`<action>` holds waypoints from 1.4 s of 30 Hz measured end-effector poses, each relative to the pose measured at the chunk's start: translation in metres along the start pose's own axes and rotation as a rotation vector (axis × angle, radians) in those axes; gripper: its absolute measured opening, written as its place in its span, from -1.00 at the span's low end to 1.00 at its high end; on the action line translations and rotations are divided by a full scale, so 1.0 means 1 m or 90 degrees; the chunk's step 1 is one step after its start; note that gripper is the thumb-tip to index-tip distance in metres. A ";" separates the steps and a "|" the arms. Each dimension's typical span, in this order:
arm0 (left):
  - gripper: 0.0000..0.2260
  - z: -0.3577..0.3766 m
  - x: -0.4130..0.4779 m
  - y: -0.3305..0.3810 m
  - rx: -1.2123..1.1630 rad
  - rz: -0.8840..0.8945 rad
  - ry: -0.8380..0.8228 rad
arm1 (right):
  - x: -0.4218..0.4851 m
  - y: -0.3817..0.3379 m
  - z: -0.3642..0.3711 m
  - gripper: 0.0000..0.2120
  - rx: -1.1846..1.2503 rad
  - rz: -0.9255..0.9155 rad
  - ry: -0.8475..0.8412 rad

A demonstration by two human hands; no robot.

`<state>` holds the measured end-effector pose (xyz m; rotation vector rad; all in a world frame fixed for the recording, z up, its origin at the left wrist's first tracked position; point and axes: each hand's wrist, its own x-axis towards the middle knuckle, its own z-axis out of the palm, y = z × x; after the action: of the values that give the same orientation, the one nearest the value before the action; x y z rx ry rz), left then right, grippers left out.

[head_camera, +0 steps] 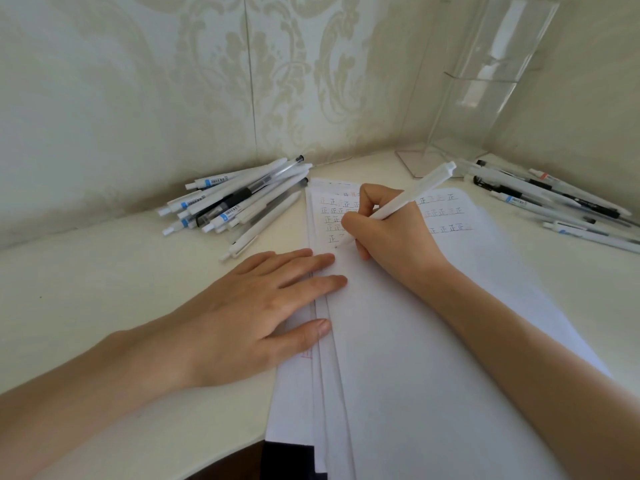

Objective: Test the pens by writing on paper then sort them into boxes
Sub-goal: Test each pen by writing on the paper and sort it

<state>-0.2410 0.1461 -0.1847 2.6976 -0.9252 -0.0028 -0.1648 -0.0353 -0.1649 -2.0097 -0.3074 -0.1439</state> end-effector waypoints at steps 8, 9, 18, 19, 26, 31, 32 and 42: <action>-0.47 0.000 0.000 -0.002 0.002 0.001 -0.009 | 0.000 0.001 -0.001 -0.82 0.010 -0.001 0.007; -0.47 0.000 0.000 -0.002 0.002 0.002 -0.011 | 0.000 0.001 0.000 -0.82 0.009 0.000 0.007; -0.49 0.001 0.000 -0.003 0.005 0.010 0.002 | -0.002 0.000 -0.002 -0.82 0.016 -0.001 -0.015; -0.50 0.001 0.000 -0.002 0.004 0.012 0.006 | -0.002 0.000 -0.001 -0.81 0.012 -0.003 -0.020; -0.51 0.000 -0.001 -0.002 0.003 0.014 0.017 | -0.001 0.000 -0.002 -0.80 0.023 0.006 -0.028; -0.52 0.000 -0.002 -0.002 -0.004 0.009 0.023 | -0.001 0.001 -0.001 -0.76 0.028 -0.013 -0.030; -0.52 0.001 -0.002 -0.002 -0.004 0.009 0.023 | 0.000 0.002 -0.001 -0.75 0.030 -0.018 -0.020; -0.48 -0.003 -0.003 -0.003 -0.137 -0.028 0.118 | -0.003 0.002 -0.002 -0.86 0.059 -0.050 -0.041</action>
<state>-0.2408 0.1510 -0.1826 2.4697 -0.7638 0.1285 -0.1672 -0.0382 -0.1671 -1.9132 -0.4267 -0.1128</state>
